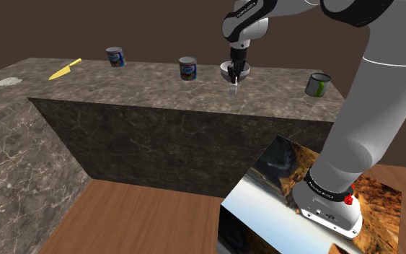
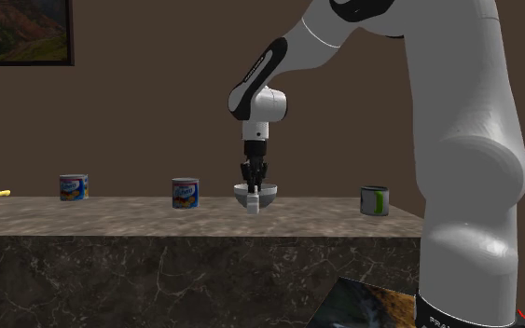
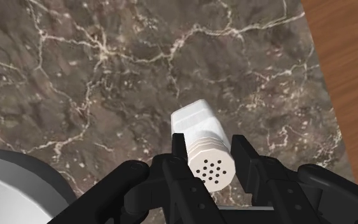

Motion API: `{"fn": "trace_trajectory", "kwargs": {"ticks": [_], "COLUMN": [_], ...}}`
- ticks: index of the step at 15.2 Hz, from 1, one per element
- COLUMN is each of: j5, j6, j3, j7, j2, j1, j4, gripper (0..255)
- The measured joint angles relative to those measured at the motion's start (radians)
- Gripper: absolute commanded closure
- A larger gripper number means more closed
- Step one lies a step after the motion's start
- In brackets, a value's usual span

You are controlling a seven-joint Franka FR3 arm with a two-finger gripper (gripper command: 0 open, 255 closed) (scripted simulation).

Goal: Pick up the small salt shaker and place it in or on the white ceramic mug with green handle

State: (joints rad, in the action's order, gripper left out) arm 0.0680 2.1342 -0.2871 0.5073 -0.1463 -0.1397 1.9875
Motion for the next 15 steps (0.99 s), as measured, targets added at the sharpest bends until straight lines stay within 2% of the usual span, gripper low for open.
{"fn": "trace_trajectory", "kwargs": {"ticks": [15], "j5": [-0.025], "j6": [-0.19], "j3": [-0.004], "j7": [-0.018], "j2": [0.064], "j1": [0.003], "j4": [-0.129], "gripper": [255]}}
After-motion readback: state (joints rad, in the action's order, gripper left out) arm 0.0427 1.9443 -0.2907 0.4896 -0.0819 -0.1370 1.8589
